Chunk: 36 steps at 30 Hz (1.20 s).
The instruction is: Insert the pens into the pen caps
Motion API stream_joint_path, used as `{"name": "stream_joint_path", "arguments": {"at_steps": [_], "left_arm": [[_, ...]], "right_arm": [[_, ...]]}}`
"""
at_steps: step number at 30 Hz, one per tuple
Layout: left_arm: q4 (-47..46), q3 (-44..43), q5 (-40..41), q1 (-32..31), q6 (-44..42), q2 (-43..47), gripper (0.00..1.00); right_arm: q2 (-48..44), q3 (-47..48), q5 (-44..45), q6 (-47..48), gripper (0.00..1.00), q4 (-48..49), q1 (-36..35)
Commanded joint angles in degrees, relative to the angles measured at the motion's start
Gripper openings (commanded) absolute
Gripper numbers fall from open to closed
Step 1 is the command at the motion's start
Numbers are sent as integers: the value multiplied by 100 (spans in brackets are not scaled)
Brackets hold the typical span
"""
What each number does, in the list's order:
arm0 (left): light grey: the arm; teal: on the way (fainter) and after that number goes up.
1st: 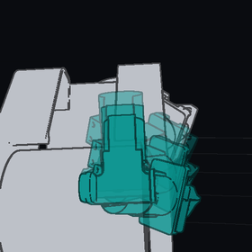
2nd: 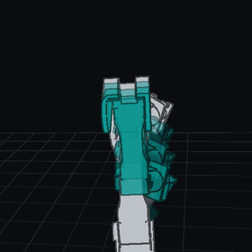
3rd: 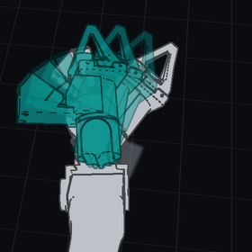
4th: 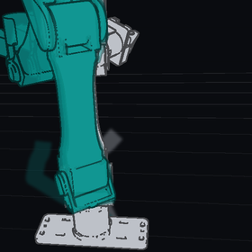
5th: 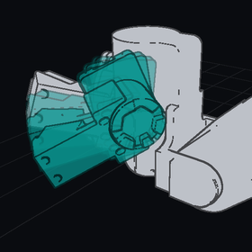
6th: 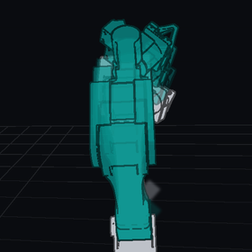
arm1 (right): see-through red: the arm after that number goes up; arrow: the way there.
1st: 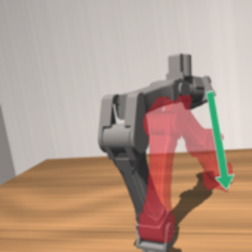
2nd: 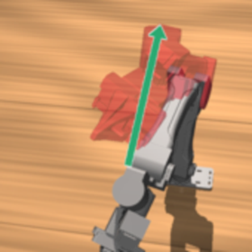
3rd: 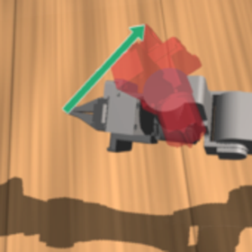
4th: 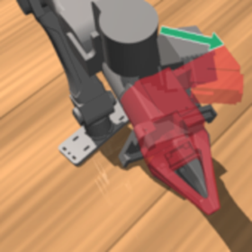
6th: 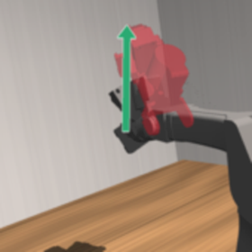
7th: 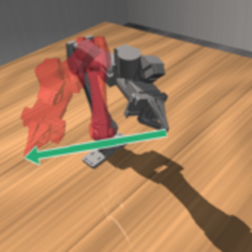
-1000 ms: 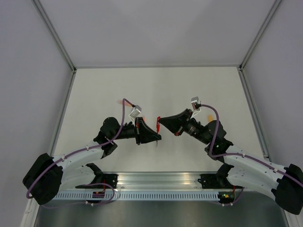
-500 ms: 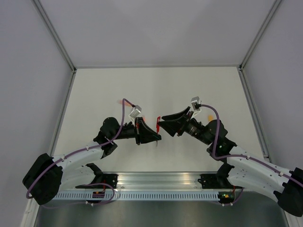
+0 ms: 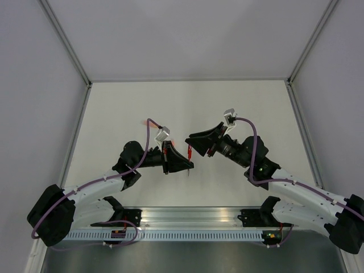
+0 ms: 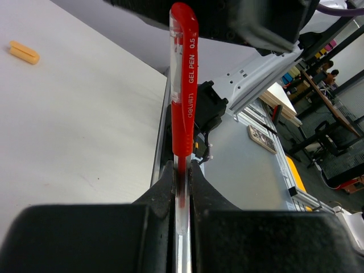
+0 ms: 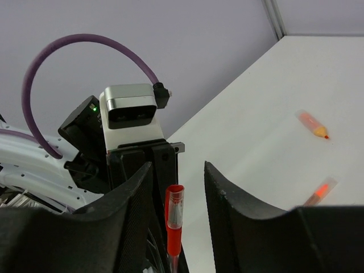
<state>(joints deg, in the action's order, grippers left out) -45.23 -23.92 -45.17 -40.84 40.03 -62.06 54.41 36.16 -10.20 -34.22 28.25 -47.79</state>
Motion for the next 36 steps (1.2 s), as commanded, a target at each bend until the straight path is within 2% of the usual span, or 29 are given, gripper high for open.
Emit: {"name": "stream_joint_path", "arguments": {"at_steps": [1, 5, 6, 7, 10, 19, 24, 29, 36], "left_arm": [[-363, 2, -89, 15, -145, 98, 2], [-442, 28, -141, 6, -127, 107, 2], [-521, 45, -141, 6, -110, 115, 2], [-513, 46, -115, 15, -110, 115, 2], [-513, 46, -115, 15, -110, 89, 2], [-724, 133, 209, 15, 119, 229, 2], [-944, -42, 447, 41, 444, -7, 2], [-802, -324, 588, 85, 383, -394, 2], [-786, -429, 1088, 129, 269, -500, 2]], "right_arm": [[122, 137, -175, -14, 45, 154, -20], [105, -267, -342, -216, 35, 558, -29], [87, -337, -360, -217, 29, 594, -37], [70, -460, -369, -234, 16, 611, -37], [-44, -776, -404, -278, 0, 769, -46], [-106, -1172, -712, -410, 0, 945, -72], [-63, -1270, -808, -560, 0, 1157, -248], [26, -1454, -633, -647, 0, 1200, -459], [192, -1981, -536, -1087, 0, 1859, -600]]}}
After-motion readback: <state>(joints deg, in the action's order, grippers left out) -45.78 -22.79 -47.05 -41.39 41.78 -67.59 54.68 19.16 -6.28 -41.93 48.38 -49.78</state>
